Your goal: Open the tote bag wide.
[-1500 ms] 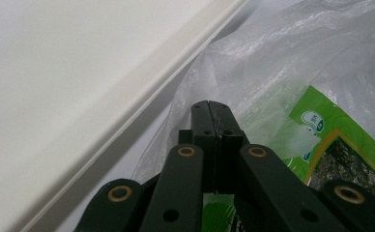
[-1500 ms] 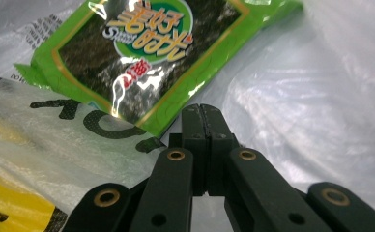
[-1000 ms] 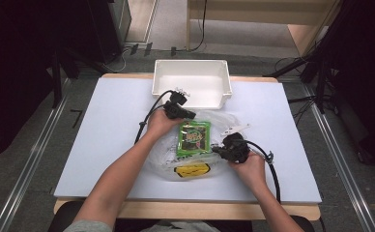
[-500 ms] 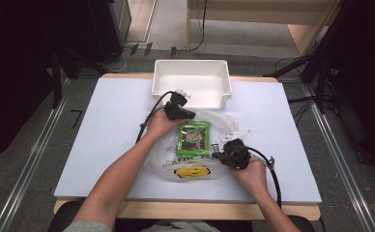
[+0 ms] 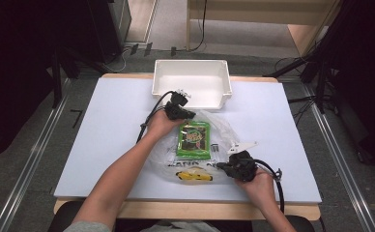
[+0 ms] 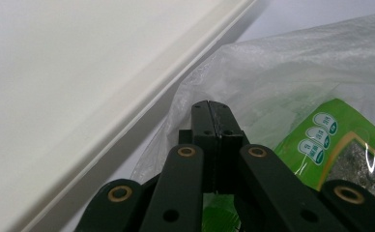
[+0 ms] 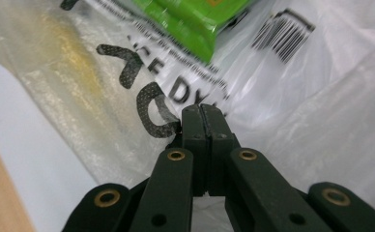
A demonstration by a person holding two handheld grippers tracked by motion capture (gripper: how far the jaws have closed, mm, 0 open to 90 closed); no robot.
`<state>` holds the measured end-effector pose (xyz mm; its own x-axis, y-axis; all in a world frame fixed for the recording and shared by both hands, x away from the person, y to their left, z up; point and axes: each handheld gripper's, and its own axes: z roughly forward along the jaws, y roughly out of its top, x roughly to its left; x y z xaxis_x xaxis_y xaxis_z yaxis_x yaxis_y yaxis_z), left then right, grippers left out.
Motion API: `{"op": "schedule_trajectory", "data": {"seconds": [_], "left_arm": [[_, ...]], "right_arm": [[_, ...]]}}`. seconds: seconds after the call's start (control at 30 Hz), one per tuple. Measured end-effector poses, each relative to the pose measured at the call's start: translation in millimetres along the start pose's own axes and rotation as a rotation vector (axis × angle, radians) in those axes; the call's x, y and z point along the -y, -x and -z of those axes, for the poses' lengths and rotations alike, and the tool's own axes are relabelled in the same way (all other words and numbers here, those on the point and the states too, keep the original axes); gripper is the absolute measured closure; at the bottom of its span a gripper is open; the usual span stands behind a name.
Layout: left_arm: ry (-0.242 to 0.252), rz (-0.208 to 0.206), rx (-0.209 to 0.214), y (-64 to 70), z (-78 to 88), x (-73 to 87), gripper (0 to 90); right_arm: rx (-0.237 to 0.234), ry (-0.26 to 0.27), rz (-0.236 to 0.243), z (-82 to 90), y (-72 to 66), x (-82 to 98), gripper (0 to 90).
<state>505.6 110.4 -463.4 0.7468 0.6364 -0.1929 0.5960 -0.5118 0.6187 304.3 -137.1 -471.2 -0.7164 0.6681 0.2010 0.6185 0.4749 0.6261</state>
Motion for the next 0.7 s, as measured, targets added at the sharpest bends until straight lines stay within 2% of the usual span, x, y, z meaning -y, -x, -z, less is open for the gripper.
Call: {"op": "schedule_trajectory", "data": {"seconds": [0.23,0.37,0.53,0.7], "left_arm": [[0.002,0.031,-0.010,0.0,-0.3,-1.1,90.0],[-0.004,0.043,-0.006,0.3,0.1,-1.8,90.0],[0.011,0.052,0.011,0.5,6.1,-3.7,89.8],[0.040,0.037,0.033,6.7,20.7,-9.3,86.6]], "right_arm": [[-0.027,-0.027,0.015,4.4,-7.4,5.2,90.0],[0.007,-0.033,0.027,3.3,-7.7,-0.8,90.0],[0.028,0.007,0.002,6.3,-2.0,-9.8,88.7],[0.045,0.038,0.011,12.8,0.5,-19.3,87.2]]}}
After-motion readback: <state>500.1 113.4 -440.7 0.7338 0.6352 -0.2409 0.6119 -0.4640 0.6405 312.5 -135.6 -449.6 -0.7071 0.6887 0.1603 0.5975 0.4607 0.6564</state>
